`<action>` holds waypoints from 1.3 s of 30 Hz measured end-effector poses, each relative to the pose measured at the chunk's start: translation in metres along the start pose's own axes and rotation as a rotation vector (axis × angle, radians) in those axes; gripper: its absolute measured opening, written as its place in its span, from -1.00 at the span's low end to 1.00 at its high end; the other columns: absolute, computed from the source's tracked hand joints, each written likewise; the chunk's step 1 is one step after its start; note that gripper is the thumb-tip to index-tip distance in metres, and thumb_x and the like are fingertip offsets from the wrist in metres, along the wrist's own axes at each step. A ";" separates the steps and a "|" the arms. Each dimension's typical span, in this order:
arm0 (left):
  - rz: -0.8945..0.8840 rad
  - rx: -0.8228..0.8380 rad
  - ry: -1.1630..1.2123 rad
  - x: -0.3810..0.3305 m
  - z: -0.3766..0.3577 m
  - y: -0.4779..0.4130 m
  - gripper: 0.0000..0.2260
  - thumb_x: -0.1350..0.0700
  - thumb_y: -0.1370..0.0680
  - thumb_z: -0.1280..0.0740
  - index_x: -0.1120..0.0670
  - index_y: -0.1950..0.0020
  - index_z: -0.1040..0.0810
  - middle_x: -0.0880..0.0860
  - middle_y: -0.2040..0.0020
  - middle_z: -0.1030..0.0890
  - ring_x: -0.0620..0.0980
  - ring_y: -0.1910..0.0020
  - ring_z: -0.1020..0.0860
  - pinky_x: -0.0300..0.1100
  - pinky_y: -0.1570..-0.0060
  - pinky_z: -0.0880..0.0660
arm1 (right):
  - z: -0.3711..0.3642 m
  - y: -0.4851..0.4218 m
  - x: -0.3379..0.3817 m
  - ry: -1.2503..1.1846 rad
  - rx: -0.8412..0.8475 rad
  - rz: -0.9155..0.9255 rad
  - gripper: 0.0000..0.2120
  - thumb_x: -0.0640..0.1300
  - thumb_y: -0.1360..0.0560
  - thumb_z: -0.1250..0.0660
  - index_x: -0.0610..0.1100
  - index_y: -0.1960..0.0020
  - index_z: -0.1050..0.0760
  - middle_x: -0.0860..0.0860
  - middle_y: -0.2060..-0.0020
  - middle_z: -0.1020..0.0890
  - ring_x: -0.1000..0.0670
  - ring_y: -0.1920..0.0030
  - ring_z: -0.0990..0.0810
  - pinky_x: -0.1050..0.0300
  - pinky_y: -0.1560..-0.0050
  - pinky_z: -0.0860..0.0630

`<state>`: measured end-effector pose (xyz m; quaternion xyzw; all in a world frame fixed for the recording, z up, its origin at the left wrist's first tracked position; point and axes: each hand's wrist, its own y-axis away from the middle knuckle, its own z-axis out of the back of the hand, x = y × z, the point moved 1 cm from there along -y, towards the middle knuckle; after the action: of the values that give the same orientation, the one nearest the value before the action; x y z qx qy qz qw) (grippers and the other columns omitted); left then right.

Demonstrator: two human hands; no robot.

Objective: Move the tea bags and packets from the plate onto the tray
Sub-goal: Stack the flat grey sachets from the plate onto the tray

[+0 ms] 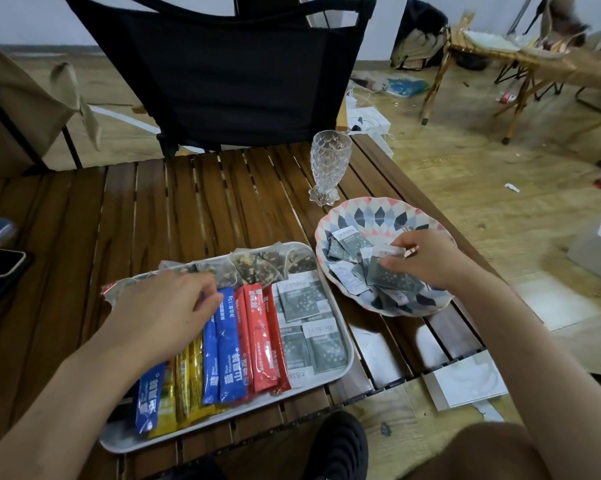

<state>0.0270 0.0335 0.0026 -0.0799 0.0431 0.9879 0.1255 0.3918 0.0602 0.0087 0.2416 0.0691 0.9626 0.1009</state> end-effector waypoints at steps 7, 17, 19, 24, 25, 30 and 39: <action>-0.008 0.005 0.013 0.002 0.000 0.000 -0.82 -0.23 -0.61 -0.20 -0.18 0.05 -0.46 -0.21 0.15 -0.57 -0.26 0.15 -0.54 -0.29 0.18 -0.53 | -0.011 -0.006 0.005 0.040 -0.025 0.011 -0.75 0.01 -0.37 -0.57 -0.07 0.06 -0.61 0.03 0.11 -0.67 -0.02 0.13 -0.64 0.07 0.16 -0.54; -0.004 0.012 0.034 0.006 0.000 0.001 -0.81 -0.24 -0.60 -0.20 -0.17 0.06 -0.46 -0.20 0.15 -0.58 -0.23 0.15 -0.56 -0.21 0.13 -0.58 | 0.004 0.006 0.018 -0.140 -0.103 0.020 -0.82 -0.01 -0.43 -0.53 -0.09 0.04 -0.68 -0.01 0.29 -0.69 0.01 0.39 -0.55 0.15 0.37 -0.41; 0.000 0.011 0.053 0.008 -0.001 0.001 -0.81 -0.23 -0.60 -0.20 -0.17 0.07 -0.46 -0.19 0.18 -0.59 -0.23 0.18 -0.56 -0.21 0.16 -0.59 | 0.010 0.013 0.026 -0.235 -0.109 0.034 -0.80 0.04 -0.42 -0.52 -0.05 0.03 -0.69 -0.06 0.32 -0.69 -0.01 0.42 -0.48 0.12 0.35 -0.39; -0.015 -0.001 0.059 0.005 0.002 0.004 -0.83 -0.22 -0.61 -0.20 -0.16 0.02 -0.48 -0.19 0.13 -0.59 -0.22 0.12 -0.57 -0.23 0.15 -0.58 | -0.005 0.034 0.059 -0.404 0.172 0.107 -0.90 -0.10 -0.41 -0.53 -0.07 0.09 -0.68 0.01 0.24 -0.73 0.05 0.23 -0.67 0.25 0.25 -0.59; -0.019 -0.004 0.055 0.005 0.003 0.004 -0.82 -0.22 -0.61 -0.20 -0.16 0.02 -0.48 -0.19 0.12 -0.59 -0.22 0.12 -0.56 -0.24 0.15 -0.56 | -0.012 0.037 0.065 -0.395 0.228 0.109 -0.91 -0.14 -0.41 -0.54 -0.10 0.10 -0.68 -0.01 0.24 -0.73 0.05 0.24 -0.70 0.27 0.26 -0.60; -0.018 -0.009 0.052 0.006 0.005 0.006 -0.82 -0.21 -0.61 -0.20 -0.16 0.04 -0.48 -0.19 0.10 -0.59 -0.22 0.09 -0.56 -0.23 0.12 -0.55 | -0.045 0.042 0.082 -0.327 0.402 0.109 -0.87 -0.19 -0.42 -0.54 -0.17 0.06 -0.65 -0.05 0.14 -0.73 -0.02 0.16 -0.74 0.10 0.16 -0.69; -0.020 -0.013 0.056 0.008 0.004 0.007 -0.83 -0.21 -0.62 -0.20 -0.16 0.04 -0.47 -0.20 0.13 -0.57 -0.21 0.12 -0.56 -0.26 0.18 -0.52 | -0.058 0.044 0.085 -0.077 0.320 0.114 -0.82 -0.16 -0.43 -0.53 -0.12 -0.02 -0.64 -0.04 0.07 -0.69 -0.04 0.15 -0.69 0.12 0.22 -0.68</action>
<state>0.0173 0.0293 0.0054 -0.1089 0.0396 0.9843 0.1335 0.2835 0.0324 0.0041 0.2946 0.2039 0.9336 0.0090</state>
